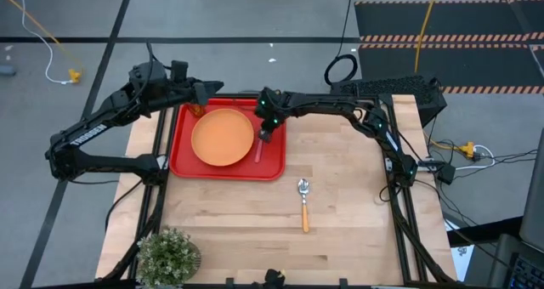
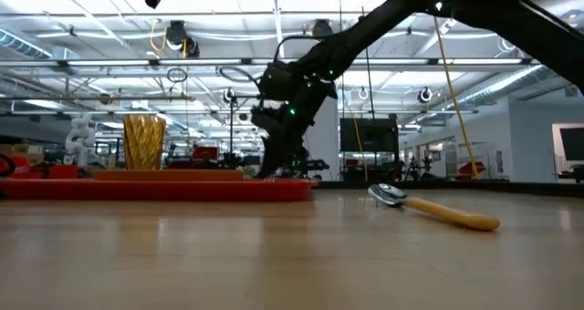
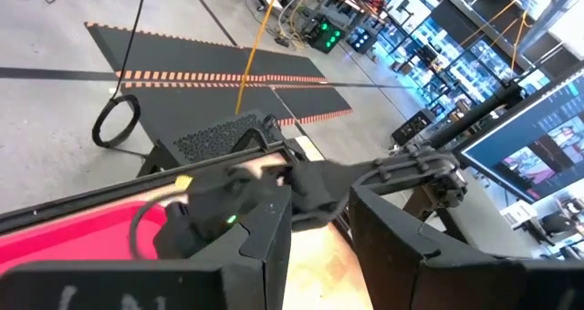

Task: Pick and place plate/cup/fork/spoon on tray
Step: Put the pink fork on the red serving tray to the right of the orange plate

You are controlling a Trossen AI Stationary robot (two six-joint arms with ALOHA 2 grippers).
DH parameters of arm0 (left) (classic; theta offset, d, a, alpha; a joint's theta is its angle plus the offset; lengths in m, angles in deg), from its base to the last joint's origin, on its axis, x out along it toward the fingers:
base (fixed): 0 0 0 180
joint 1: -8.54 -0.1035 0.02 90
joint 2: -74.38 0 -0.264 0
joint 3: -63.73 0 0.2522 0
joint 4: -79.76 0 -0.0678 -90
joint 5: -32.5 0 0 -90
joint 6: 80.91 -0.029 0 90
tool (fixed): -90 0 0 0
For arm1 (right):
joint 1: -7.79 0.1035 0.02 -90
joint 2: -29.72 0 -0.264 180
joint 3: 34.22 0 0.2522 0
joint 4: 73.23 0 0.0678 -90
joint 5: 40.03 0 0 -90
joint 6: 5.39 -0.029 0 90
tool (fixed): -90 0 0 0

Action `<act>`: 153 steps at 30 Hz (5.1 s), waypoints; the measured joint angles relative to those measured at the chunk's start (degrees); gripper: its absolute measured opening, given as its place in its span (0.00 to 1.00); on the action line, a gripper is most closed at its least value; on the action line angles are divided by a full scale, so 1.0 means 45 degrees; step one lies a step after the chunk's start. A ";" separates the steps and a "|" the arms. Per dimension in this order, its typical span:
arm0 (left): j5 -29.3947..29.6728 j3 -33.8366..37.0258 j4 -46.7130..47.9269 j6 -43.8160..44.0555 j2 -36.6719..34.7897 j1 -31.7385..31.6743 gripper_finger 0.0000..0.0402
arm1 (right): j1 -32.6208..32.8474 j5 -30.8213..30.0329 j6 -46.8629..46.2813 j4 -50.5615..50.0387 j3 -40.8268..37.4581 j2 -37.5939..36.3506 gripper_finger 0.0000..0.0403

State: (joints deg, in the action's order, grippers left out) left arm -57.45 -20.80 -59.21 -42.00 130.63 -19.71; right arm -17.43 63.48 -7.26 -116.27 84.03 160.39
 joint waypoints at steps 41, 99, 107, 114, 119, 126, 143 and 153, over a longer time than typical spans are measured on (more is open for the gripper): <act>0.0096 -0.0003 0.1762 -0.1726 0.0000 0.0106 0.28 | 0.0398 -0.0505 -0.5642 -0.4650 -0.0725 -0.5347 0.00; 0.2010 -0.0003 0.1004 -0.3013 1.1224 0.4532 0.28 | 0.5294 -0.5610 -1.2108 -1.2187 -0.4391 -1.2631 0.20; 0.2275 -0.0013 0.1183 -0.1627 1.1225 0.4432 0.28 | 0.5262 -0.4380 -1.2955 -0.8407 -0.7534 -1.4631 0.20; 0.2911 -0.0013 0.1642 -0.0472 1.1225 0.4032 0.28 | 0.5031 -0.2492 -1.2725 -0.5663 -0.9502 -1.5256 0.20; 0.3213 -0.0013 0.1627 0.0205 1.1225 0.3822 0.28 | 0.4806 -0.0783 -1.2291 -0.4821 -1.0225 -1.5261 0.20; 0.3761 -0.0012 0.1600 0.0827 1.1358 0.3894 0.28 | 0.4327 0.0130 -1.1420 -0.4729 -1.0303 -1.5261 0.20; 0.4160 0.0007 0.2118 0.1447 1.1866 0.5002 0.28 | 0.3483 0.0796 -1.0942 -0.4295 -1.0303 -1.5256 0.20; 0.4409 0.0022 0.2050 0.2289 1.1866 0.5136 0.28 | 0.3332 0.1007 -1.0748 -0.4176 -1.0303 -1.5256 0.20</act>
State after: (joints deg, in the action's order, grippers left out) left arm -37.61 -20.70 -49.99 -31.70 184.02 3.40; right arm -2.43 68.01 -55.62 -135.06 37.67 91.74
